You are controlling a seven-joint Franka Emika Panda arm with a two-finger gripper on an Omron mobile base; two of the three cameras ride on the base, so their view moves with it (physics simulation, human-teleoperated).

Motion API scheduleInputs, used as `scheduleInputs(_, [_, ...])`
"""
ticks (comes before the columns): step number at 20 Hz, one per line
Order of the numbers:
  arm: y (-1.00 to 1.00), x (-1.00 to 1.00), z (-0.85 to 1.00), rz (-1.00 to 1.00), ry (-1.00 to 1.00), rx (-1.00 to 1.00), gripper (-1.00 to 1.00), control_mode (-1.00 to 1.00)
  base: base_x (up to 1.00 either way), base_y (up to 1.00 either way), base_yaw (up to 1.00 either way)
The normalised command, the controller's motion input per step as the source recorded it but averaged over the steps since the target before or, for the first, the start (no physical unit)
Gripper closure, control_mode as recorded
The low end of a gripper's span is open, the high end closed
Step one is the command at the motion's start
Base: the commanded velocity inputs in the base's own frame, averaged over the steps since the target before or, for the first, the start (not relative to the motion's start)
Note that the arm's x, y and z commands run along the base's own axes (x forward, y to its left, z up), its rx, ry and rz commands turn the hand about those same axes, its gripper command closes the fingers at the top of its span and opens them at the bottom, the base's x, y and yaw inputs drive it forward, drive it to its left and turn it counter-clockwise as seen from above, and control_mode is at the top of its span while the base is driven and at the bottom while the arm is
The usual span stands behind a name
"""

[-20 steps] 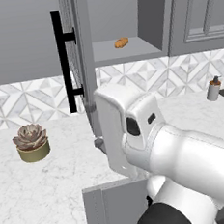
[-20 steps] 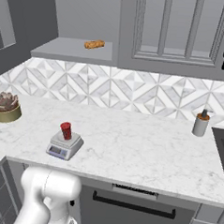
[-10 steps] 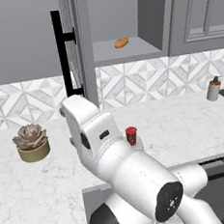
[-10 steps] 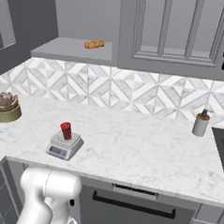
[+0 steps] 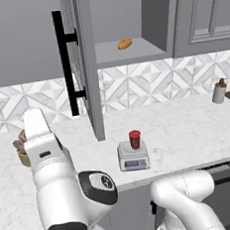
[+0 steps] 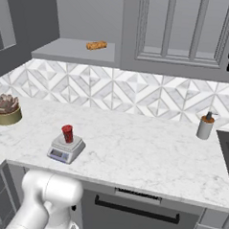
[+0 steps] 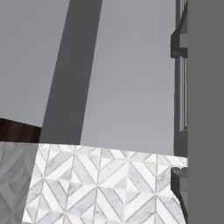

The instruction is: Pick the yogurt and place it on the digital scale for weighing, and close the cabinet.

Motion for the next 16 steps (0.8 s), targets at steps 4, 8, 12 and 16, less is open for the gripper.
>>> scheduleInputs(4, [0.09,0.15,0.0,-0.27,-0.09,0.21,-1.0,-1.0,0.0,0.0,0.0])
scheduleInputs(8, [-0.01,0.0,0.02,-0.18,-0.06,0.23,-1.0,-1.0,0.0,0.0,0.0])
scheduleInputs(12, [-0.41,0.0,0.09,-0.1,0.0,0.17,-1.0,-1.0,0.0,0.0,0.0])
scheduleInputs(16, [-0.54,0.0,0.36,-0.02,0.03,0.1,-1.0,-1.0,0.0,0.0,0.0])
